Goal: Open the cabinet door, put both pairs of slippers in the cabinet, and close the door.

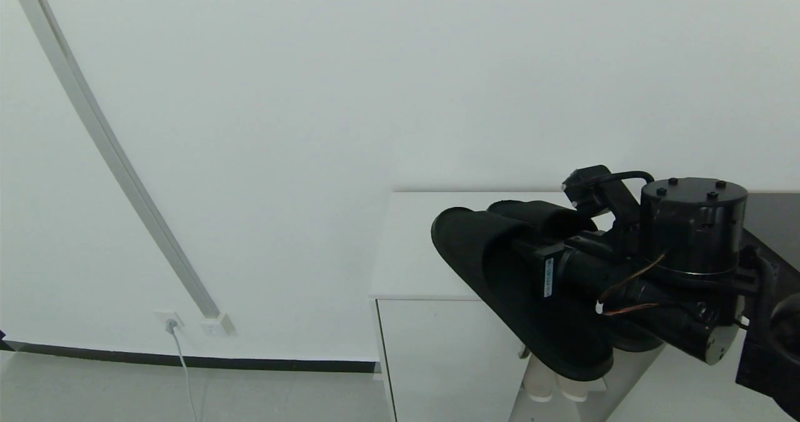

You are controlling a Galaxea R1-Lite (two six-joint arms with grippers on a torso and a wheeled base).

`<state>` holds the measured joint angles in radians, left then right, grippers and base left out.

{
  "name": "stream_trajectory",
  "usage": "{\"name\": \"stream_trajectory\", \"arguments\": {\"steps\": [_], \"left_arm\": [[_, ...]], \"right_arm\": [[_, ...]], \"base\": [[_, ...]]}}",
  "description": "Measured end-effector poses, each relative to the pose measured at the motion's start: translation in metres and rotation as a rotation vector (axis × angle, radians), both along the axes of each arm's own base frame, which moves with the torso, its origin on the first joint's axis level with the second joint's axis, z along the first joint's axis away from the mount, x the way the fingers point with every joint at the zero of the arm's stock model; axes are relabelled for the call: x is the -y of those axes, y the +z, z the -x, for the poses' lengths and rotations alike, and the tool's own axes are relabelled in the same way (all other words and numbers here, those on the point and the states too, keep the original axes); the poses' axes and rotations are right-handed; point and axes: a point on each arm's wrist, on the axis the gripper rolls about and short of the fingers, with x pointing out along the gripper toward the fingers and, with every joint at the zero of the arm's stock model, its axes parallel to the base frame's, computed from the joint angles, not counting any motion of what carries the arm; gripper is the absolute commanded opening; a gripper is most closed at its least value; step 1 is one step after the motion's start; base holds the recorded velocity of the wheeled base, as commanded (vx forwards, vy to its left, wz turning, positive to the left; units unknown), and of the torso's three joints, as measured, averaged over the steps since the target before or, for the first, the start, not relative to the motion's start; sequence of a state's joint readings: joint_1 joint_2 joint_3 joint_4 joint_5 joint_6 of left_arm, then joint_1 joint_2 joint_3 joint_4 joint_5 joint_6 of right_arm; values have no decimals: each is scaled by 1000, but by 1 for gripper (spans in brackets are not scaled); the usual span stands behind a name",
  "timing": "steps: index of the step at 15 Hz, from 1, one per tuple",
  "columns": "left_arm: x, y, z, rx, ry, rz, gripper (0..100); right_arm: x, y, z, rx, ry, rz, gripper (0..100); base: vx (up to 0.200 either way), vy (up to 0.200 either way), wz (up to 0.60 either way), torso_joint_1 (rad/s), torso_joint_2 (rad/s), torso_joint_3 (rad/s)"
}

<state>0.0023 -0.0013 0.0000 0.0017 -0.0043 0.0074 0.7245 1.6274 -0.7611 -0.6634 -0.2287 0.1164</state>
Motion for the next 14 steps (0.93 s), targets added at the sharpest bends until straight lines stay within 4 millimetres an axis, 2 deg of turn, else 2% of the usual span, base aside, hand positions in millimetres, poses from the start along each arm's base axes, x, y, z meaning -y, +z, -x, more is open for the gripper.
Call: {"name": "stream_trajectory", "arguments": {"steps": [12,14], "left_arm": [[0,0,0,0,3,3,0],[0,0,0,0,4,3,0]], "right_arm": [[-4,1,5,4,16,-4,0],[-4,1,5,3,17,-3,0]], "base": [[-200,0,0,3,4,4],[0,0,0,0,0,0]]}}
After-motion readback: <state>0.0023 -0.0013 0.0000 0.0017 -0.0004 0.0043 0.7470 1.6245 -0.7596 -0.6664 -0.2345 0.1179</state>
